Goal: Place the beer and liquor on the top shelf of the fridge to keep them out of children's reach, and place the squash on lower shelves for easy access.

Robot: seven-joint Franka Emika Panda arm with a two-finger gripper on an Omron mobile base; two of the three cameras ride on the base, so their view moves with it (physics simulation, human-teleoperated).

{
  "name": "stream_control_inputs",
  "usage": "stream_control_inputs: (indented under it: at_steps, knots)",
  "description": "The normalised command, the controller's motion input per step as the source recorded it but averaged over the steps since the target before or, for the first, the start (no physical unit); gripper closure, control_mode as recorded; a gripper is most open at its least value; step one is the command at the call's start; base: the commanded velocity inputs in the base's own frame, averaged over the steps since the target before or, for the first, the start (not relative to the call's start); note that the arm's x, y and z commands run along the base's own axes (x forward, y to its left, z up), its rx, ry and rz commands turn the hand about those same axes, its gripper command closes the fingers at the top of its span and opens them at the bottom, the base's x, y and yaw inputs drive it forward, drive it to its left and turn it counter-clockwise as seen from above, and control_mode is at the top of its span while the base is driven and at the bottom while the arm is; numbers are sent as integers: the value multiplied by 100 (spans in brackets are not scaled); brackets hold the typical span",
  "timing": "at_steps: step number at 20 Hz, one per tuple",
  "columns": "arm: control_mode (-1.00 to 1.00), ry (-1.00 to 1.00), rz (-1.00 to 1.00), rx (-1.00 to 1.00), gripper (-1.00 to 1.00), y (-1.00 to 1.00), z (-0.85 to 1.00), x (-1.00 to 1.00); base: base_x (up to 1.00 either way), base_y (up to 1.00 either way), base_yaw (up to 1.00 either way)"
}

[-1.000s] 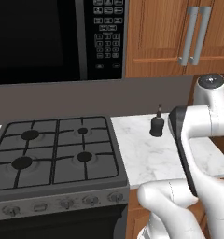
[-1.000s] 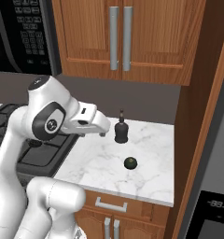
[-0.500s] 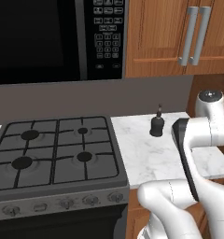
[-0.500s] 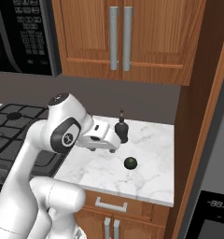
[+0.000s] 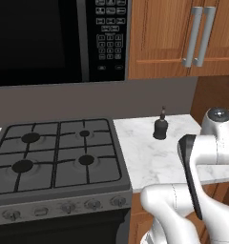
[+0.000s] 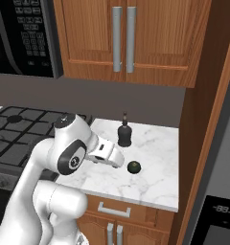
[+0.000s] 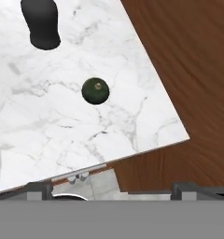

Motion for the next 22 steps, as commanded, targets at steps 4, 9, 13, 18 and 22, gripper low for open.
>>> stream_control_inputs:
  at_steps: [4, 9, 13, 18, 22]
  knots:
    - [-100, -2, -1, 9, -100, 0, -26, 0, 0, 0, 0]
    - [-100, 0, -1, 9, -100, -5, -11, 10, 0, 0, 0]
    - [-100, 0, -1, 6, -100, -11, -6, 20, 0, 0, 0]
    - [-100, 0, 0, 3, -100, -15, -18, 26, 0, 0, 0]
    - [-100, 0, 0, 2, -100, -23, -32, 33, 0, 0, 0]
